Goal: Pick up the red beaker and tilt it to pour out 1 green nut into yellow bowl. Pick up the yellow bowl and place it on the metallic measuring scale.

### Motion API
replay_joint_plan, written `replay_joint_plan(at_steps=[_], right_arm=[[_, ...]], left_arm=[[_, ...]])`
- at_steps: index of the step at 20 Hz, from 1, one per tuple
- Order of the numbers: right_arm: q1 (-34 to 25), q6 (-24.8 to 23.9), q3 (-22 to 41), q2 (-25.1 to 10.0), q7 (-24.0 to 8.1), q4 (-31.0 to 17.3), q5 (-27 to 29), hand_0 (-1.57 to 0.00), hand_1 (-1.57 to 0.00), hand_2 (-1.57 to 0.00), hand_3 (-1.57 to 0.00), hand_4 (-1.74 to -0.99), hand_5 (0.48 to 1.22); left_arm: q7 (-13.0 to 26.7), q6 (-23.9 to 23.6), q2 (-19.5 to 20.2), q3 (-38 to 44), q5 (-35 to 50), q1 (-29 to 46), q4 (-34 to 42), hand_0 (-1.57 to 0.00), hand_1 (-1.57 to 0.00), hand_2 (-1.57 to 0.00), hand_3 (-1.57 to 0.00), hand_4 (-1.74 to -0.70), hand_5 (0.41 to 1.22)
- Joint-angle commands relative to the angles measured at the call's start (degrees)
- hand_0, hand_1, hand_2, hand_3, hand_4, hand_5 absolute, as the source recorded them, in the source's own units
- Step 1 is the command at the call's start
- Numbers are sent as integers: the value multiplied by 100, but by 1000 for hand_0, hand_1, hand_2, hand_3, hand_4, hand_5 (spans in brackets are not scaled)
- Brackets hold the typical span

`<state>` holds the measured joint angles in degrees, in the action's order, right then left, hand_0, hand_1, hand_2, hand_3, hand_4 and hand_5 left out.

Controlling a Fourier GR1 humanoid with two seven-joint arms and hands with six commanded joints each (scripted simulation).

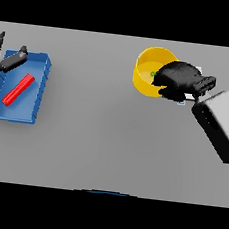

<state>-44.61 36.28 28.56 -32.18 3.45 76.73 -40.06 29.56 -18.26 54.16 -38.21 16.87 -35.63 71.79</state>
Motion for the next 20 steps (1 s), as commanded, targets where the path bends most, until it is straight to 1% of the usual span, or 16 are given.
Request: replay_joint_plan(at_steps=[1, 2, 3, 6, 8, 9, 10, 11, 13, 14, 15, 16, 17, 18, 20], right_arm=[[-71, -99, -57, -47, 104, -193, -20, -1570, -1570, -1569, -1274, -1719, 1221], [-83, -203, -112, -107, 131, -324, -37, -1570, -1570, -1569, -1256, -1719, 1221], [-138, -304, -156, -139, 182, -560, -71, -1571, -1571, -1570, -1239, -1720, 1221], [-135, -478, -307, -187, 176, -1037, -38, -1571, -1571, -1570, -1211, -1720, 1221], [-186, -629, -372, -164, 137, -1395, -26, -1571, -1571, -1571, -1193, -1720, 1221], [-188, -704, -379, -228, 293, -1528, -25, -1571, -1571, -1571, -1181, -1720, 1221], [-249, -873, -370, -204, 340, -1809, -62, -1571, -1571, -1571, -1172, -1720, 1221], [-327, -911, -366, -187, 342, -1981, -53, -1571, -1571, -1571, -1168, -1720, 1221], [-423, -1054, -369, -149, 426, -2415, -78, -1571, -1571, -1571, -1211, -1722, 1221], [-467, -1170, -370, -123, 448, -2683, -115, -1571, -1571, -1571, -1227, -1722, 1221], [-433, -1281, -358, -87, 428, -2824, -126, -1571, -1571, -1571, -1254, -1722, 1221], [-488, -1415, -332, -61, 561, -3085, -178, -1571, -1571, -1571, -1308, -1723, 1221], [-519, -1530, -323, -8, 586, -3239, -197, -1571, -1566, -1571, -1360, -1724, 1221], [-602, -1626, -313, 40, 709, -3450, -220, -1571, -1567, -1571, -1390, -1724, 1221], [-660, -1761, -299, 133, 714, -3692, -211, -1571, -1561, -1571, -1432, -1725, 1221]], left_arm=[[65, 32, 8, -25, -36, -35, -44, 1, 1, 1, 1, -802, 737], [87, 14, 57, -26, -42, 2, 19, 1, 1, 1, 1, -801, 734], [155, 20, 32, -40, -34, -31, 61, 1, 1, 1, 1, -804, 735], [418, -40, 39, -61, -34, -72, 179, 1, 1, 1, 1, -818, 750], [394, -78, 79, -56, -40, -14, 240, 1, 1, 1, 1, -828, 765], [409, -96, 63, -67, -44, 19, 214, 1, 1, 1, 1, -833, 769], [421, -76, 72, -45, -44, -9, 155, 1, 1, 1, 1, -832, 773], [425, -64, 85, -39, -53, -35, 141, 1, 1, 1, 1, -829, 774], [384, -39, 150, -17, -22, 21, 180, 1, 1, 1, 1, -823, 765], [382, -28, 96, -43, -18, 37, 153, 1, 1, 1, 1, -819, 763], [389, -42, 110, -34, -24, 39, 152, 1, 1, 1, 1, -818, 759], [423, -42, 151, -25, -32, 21, 186, 1, 1, 1, 1, -818, 756], [442, -31, 109, -60, -63, -12, 158, 1, 1, 1, 1, -814, 757], [431, 10, 108, -26, -11, -7, 98, 1, 1, 1, 1, -811, 753], [532, -41, 69, -104, -109, -83, 141, 1, 1, 1, 1, -801, 743]])
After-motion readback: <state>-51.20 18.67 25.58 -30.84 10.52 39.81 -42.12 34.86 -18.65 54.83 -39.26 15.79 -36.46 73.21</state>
